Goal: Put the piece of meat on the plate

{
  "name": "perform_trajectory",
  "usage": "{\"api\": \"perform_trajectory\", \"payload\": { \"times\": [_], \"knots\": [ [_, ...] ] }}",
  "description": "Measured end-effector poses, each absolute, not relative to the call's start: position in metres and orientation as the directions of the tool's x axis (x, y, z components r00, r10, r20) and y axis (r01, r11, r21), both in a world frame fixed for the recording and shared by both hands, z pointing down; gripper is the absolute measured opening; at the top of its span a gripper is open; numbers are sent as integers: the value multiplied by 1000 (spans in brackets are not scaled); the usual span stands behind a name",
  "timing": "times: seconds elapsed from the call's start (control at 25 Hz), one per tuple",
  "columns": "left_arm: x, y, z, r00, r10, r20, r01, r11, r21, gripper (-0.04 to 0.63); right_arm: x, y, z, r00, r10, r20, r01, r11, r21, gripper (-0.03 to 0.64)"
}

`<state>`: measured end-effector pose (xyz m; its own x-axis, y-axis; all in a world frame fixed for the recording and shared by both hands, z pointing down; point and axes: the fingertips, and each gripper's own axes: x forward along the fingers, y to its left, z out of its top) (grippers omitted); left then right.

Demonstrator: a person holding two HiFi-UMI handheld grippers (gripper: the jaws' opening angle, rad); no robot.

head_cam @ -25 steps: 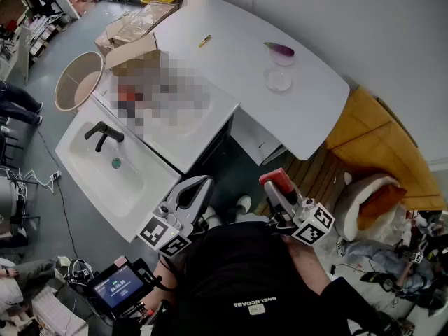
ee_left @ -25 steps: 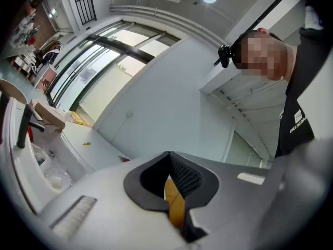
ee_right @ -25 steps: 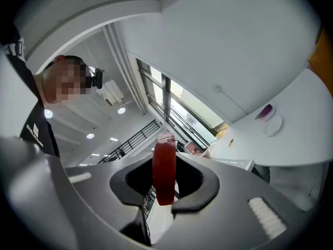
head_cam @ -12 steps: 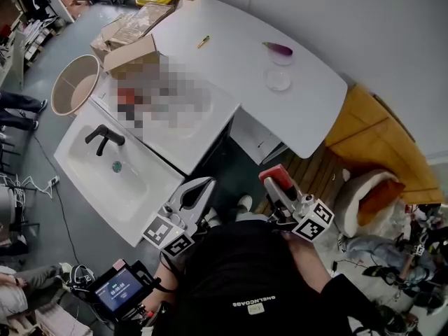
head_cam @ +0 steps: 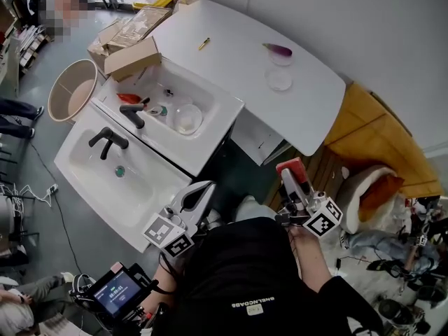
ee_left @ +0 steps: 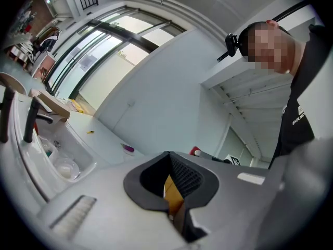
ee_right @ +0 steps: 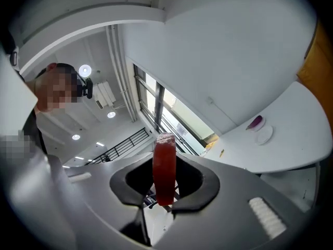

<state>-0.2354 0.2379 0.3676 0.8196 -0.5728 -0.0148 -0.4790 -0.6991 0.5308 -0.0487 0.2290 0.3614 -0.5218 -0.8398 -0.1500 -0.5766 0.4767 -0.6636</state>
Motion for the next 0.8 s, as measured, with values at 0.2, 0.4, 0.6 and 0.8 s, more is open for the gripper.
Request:
{"api": "perform_trajectory", "payload": {
  "times": [0.2,0.4,0.6,0.8],
  "knots": [
    [-239,237,371,822,-570,-4,-483,-701,525,20,-34,226,369,-484,-863,-146,-594,446,-669,95],
    [-235,225,375,811,-585,18,-507,-688,519,20,-20,212,380,-481,-866,-136,-589,434,-682,95],
    [-222,201,377,792,-609,31,-535,-670,514,20,-3,187,389,-505,-855,-123,-575,439,-691,95],
    [-201,169,381,774,-632,41,-557,-649,518,20,13,155,395,-532,-839,-115,-557,449,-699,95]
  ]
}}
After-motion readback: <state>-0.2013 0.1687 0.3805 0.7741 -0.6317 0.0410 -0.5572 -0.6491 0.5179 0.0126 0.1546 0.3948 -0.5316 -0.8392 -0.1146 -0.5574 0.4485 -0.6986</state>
